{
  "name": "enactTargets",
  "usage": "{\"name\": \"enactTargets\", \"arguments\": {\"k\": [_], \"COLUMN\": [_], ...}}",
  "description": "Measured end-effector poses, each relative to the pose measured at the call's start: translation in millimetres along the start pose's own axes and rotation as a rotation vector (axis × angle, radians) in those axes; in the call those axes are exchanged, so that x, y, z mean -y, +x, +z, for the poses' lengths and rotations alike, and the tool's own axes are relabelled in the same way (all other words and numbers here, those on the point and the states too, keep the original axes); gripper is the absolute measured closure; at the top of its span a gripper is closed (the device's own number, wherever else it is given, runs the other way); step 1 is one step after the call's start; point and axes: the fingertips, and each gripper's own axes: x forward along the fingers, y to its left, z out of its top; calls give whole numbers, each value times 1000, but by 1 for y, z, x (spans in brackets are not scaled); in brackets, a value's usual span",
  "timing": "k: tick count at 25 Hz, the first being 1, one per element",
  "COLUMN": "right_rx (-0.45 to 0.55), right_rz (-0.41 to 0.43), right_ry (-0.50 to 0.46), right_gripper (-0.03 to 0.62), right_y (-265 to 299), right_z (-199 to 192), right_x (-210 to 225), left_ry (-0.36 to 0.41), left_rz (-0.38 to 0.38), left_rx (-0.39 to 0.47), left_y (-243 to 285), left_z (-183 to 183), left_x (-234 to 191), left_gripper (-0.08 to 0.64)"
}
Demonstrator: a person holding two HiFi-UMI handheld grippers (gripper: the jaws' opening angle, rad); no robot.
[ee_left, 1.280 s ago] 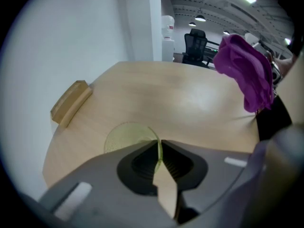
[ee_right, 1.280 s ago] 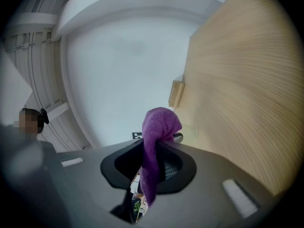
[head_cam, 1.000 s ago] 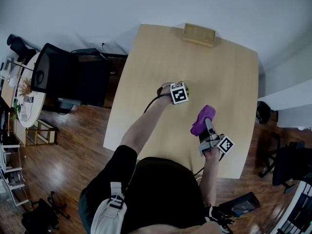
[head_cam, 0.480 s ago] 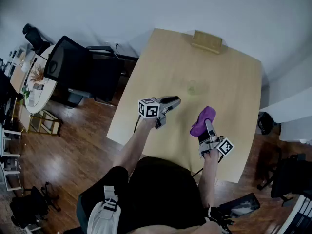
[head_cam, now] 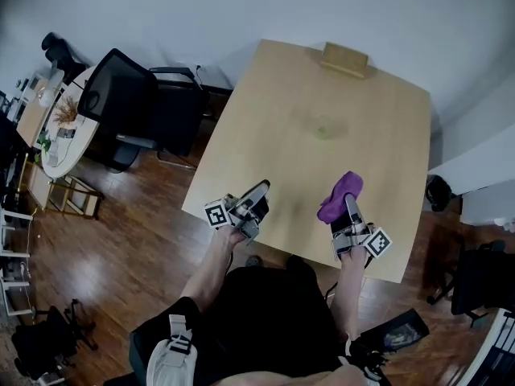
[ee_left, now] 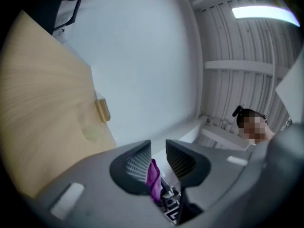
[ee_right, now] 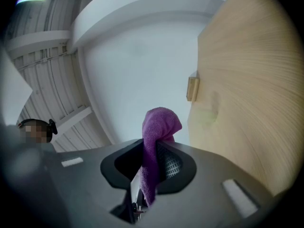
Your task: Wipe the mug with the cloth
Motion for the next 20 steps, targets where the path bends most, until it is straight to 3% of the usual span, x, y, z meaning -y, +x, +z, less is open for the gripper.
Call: {"name": "enactTargets", "arguments": {"k": [5, 8, 12, 20], "right_rx": [68, 100, 154, 124], "right_rz": [-7, -38, -84, 42], "right_ry": [-60, -72, -75, -94], "right_gripper": [531, 531, 531, 531], "right_y": [-32, -68, -106, -100], "right_z": [-45, -85, -107, -119], "right_x": [-41, -59, -69, -113], "left_ry": [-70, -116, -196, -152], "left_rz": [-140, -169, -173, -212], "left_rx": [-19, -25, -29, -72], "left_y": [-18, -41, -59, -73], "left_z": [-2, -12, -32, -53], "left_x": [43, 56, 64, 111], "left_gripper": [456, 463, 463, 468]}}
